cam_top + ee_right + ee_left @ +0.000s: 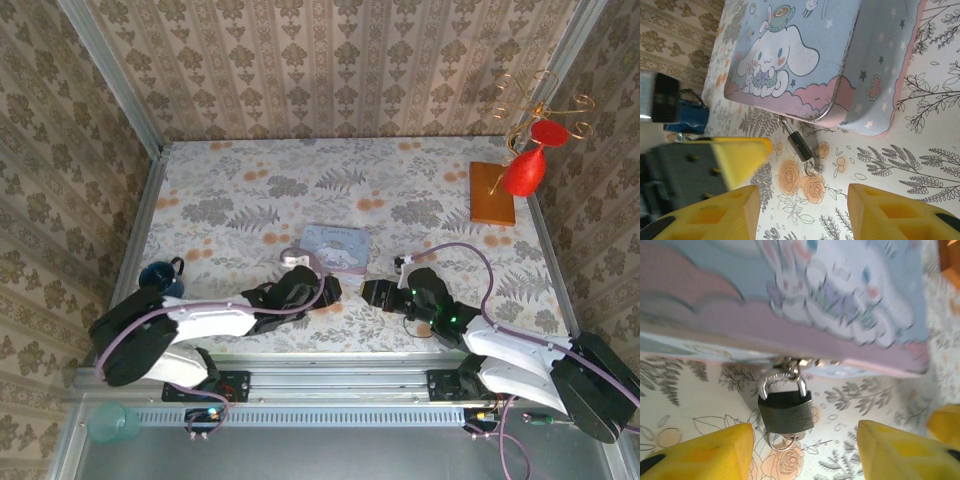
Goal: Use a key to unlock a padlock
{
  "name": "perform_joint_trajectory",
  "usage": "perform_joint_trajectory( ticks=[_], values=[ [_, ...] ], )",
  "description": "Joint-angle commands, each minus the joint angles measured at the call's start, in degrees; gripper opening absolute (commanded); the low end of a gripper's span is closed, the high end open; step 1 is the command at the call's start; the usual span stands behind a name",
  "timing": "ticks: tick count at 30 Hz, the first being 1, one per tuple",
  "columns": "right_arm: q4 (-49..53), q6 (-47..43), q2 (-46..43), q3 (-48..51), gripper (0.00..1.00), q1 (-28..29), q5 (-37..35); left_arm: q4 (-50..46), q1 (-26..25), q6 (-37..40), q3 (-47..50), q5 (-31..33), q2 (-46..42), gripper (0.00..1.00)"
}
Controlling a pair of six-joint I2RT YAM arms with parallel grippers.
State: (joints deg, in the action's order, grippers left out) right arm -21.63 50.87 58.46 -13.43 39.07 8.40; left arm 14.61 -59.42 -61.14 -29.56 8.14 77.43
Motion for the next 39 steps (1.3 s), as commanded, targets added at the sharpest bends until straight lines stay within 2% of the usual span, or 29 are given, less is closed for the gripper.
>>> perform_joint_trajectory(
  ticks=[1, 7, 11, 18, 27, 28, 33, 39],
  values=[
    [-1.28, -1.48, 1.56, -2.18, 0.50, 1.10, 1.24, -8.31, 2.65, 5.64, -0.66, 3.01, -5.77, 0.60],
    [-1.15, -5.00, 7.45, -6.12, 0.49, 5.94, -1.01, -18.76, 7.44, 15.15, -4.09, 0.93, -11.13, 0.62],
    [-0.91, -6.70, 12.61, -9.04, 0.47, 8.75, -4.15, -21.41, 8.95, 18.96, -5.95, -1.23, -11.89, 0.63],
    [-0.49, -9.71, 22.18, -13.64, 0.44, 9.99, -8.03, -23.40, 15.03, 24.59, -8.06, -5.91, -8.36, 0.70],
    [-0.59, -11.89, 33.73, -18.90, 0.41, 9.97, -8.73, -23.30, 20.30, 28.84, -11.18, -6.87, 0.09, 0.71],
    [-0.59, -12.00, 34.34, -19.06, 0.38, 9.98, -8.91, -22.94, 20.39, 28.72, -11.06, -6.57, 0.55, 0.71],
    [0.23, -12.45, 33.56, -18.34, 0.09, 9.97, -10.90, -21.72, 20.57, 27.09, -9.33, -3.38, 1.06, 0.71],
    [1.87, -13.92, 30.02, -16.85, 0.02, 9.97, -13.22, -20.71, 20.74, 26.39, -7.54, -1.97, 1.32, 0.70]
  ],
)
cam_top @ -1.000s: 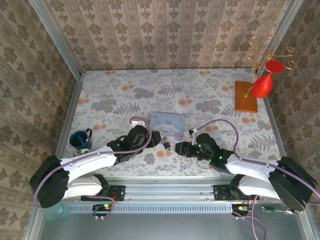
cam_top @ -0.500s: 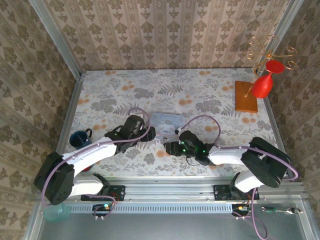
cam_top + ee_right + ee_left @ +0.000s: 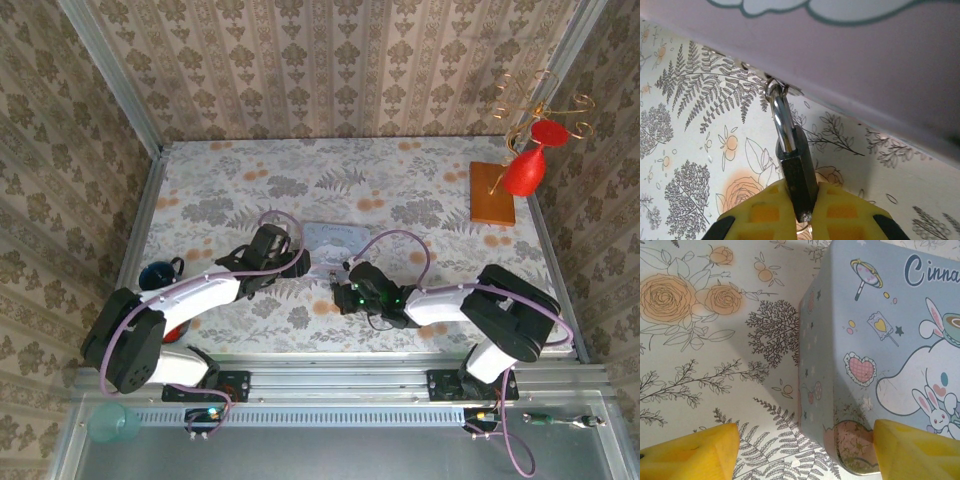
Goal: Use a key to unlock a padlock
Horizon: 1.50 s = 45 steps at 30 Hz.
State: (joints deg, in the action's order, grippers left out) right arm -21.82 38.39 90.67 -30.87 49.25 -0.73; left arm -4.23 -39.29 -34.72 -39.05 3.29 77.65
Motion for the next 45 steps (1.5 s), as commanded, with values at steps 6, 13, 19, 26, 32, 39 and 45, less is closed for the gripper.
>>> perform_joint_trajectory(
  ticks=[6, 13, 19, 26, 32, 39, 45],
  values=[
    [2.89, -3.50, -3.57, 0.75, 0.00, 0.06, -4.53, -0.97, 0.44, -0.78, 3.07, 1.42, 0.61, 0.69],
    [-17.17, -2.33, -4.15, 7.47, 0.00, -2.05, 10.44, 0.25, -2.11, -2.90, 7.50, -0.55, -12.02, 0.69],
    [-27.80, -3.08, -2.70, 12.13, 0.00, -5.90, 19.81, 3.62, -4.52, -6.74, 14.35, -3.35, -25.45, 0.68],
    [-41.47, 1.87, 1.44, 14.54, 0.00, -9.71, 30.85, 16.35, -13.20, -7.37, 20.33, -4.79, -26.56, 0.67],
    [-46.58, 5.42, 4.19, 13.36, 0.00, -9.72, 33.57, 33.82, -14.41, -9.37, 22.71, -11.33, -15.94, 0.62],
    [-50.23, 8.00, 6.41, 13.29, 0.00, -9.45, 33.83, 47.93, -13.44, -12.95, 22.84, -13.84, -4.49, 0.56],
    [-52.27, 9.41, 7.51, 12.74, 0.00, -8.67, 34.21, 57.80, -13.26, -16.97, 22.96, -14.57, 4.62, 0.51]
  ],
)
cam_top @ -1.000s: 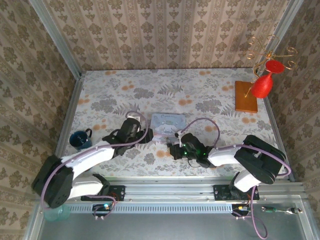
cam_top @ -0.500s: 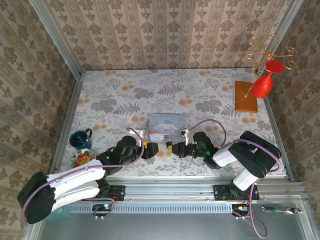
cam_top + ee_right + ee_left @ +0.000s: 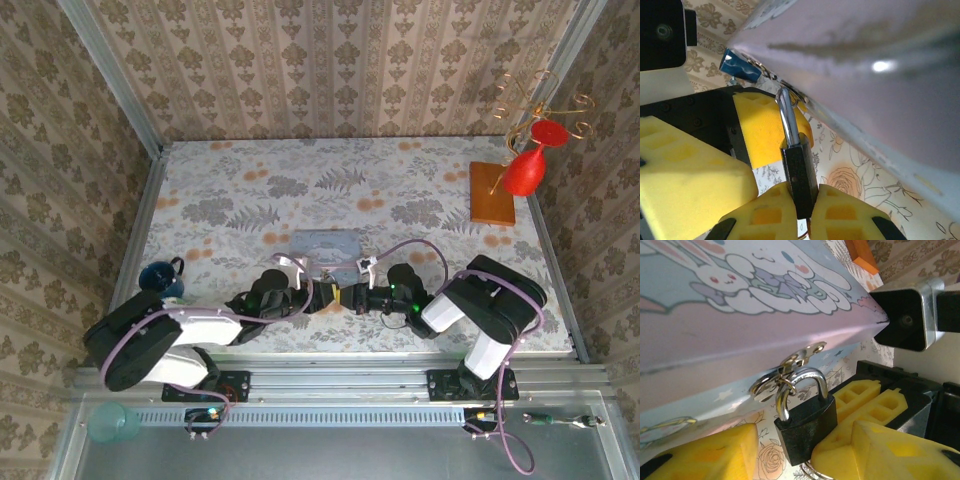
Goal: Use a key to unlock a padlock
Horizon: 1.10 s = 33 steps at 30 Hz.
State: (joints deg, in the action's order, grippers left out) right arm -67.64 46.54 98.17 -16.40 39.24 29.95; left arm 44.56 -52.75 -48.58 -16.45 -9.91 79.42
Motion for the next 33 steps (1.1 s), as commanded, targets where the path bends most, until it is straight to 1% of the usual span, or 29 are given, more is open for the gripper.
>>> perform_joint_trajectory(
  ticks=[1, 5, 7, 10, 13, 15, 20, 25, 29, 33],
  values=[
    [-6.41, 1.30, -0.08, -1.75, 0.00, 1.51, 3.53, 10.35, 0.20, -3.64, 0.36, -1.62, 3.80, 0.51],
    [-6.44, 1.52, -0.92, -1.57, 0.00, 1.68, 3.88, 14.05, 0.28, -5.36, -0.33, -2.21, 7.10, 0.42],
    [-6.54, 1.71, -1.46, -1.39, 0.00, 1.75, 3.88, 15.01, 0.30, -5.85, -0.76, -2.49, 8.36, 0.39],
    [-6.70, 2.15, -2.56, -1.21, 0.00, 1.77, 3.97, 16.79, 0.31, -6.73, -0.65, -2.41, 9.56, 0.39],
    [-6.47, 2.24, -3.67, -0.71, 0.00, 1.67, 2.99, 17.46, 0.89, -7.14, 0.39, -1.81, 9.24, 0.43],
    [-6.48, 2.69, -3.63, -0.64, 0.00, 1.60, 2.87, 17.48, 1.46, -7.39, 0.96, -1.60, 8.87, 0.42],
    [-6.79, 3.87, -2.21, -1.96, 0.00, 1.77, 3.71, 18.75, 0.76, -8.02, 0.15, -2.06, 9.35, 0.31],
    [-6.59, 4.16, -2.28, -2.02, 0.01, 1.86, 2.60, 18.60, 0.48, -8.72, 0.23, -0.55, 8.59, 0.19],
    [-6.30, 4.50, -2.20, -0.97, 0.18, 1.77, -0.71, 18.31, -0.41, -9.75, 0.52, 2.15, 8.07, 0.10],
    [-5.41, 4.46, -2.35, 0.71, 0.30, 1.74, -5.32, 17.33, -1.20, -12.15, 0.71, 5.74, 8.17, 0.02]
  ],
)
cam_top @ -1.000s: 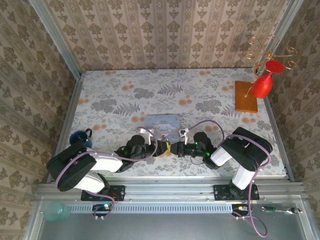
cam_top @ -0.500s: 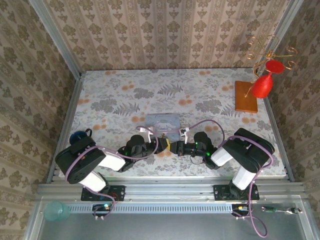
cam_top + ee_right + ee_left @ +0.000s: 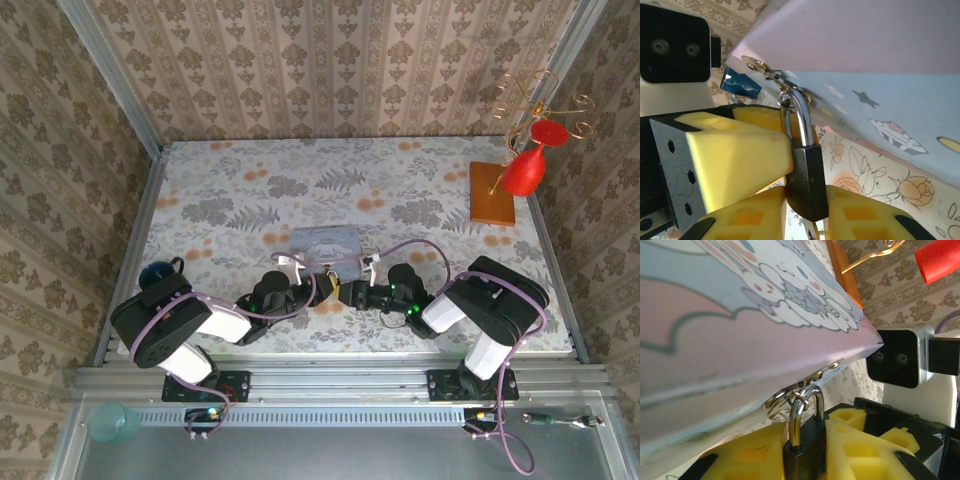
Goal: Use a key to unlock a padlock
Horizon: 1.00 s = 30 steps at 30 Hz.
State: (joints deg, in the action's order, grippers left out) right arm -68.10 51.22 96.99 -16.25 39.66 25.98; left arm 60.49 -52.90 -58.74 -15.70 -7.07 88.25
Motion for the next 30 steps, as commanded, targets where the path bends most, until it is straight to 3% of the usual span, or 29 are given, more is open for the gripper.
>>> perform_joint_trajectory(
  ticks=[1, 16, 20, 25, 30],
  values=[
    [-4.90, -0.23, -1.29, 0.97, 0.32, 1.30, -2.29, 1.19, -1.07, -2.37, -0.03, 3.48, -0.72, 0.01],
    [0.94, -2.34, -4.49, 2.57, 0.37, 1.52, -9.08, -9.52, -1.24, -2.30, -1.34, 8.28, -6.83, 0.00],
    [10.44, -6.94, -9.30, 1.61, 0.37, 4.05, -13.16, -12.59, -1.18, -3.10, -2.04, 8.80, -7.60, 0.00],
    [27.41, -16.20, -16.87, -1.12, 0.37, 10.57, -24.54, -24.36, -1.59, -5.15, -4.76, 11.26, -10.16, 0.00],
    [32.94, -21.95, -18.92, -2.65, 0.36, 15.45, -32.28, -31.56, -2.22, -7.79, -6.24, 14.00, -13.56, 0.00]
  ],
)
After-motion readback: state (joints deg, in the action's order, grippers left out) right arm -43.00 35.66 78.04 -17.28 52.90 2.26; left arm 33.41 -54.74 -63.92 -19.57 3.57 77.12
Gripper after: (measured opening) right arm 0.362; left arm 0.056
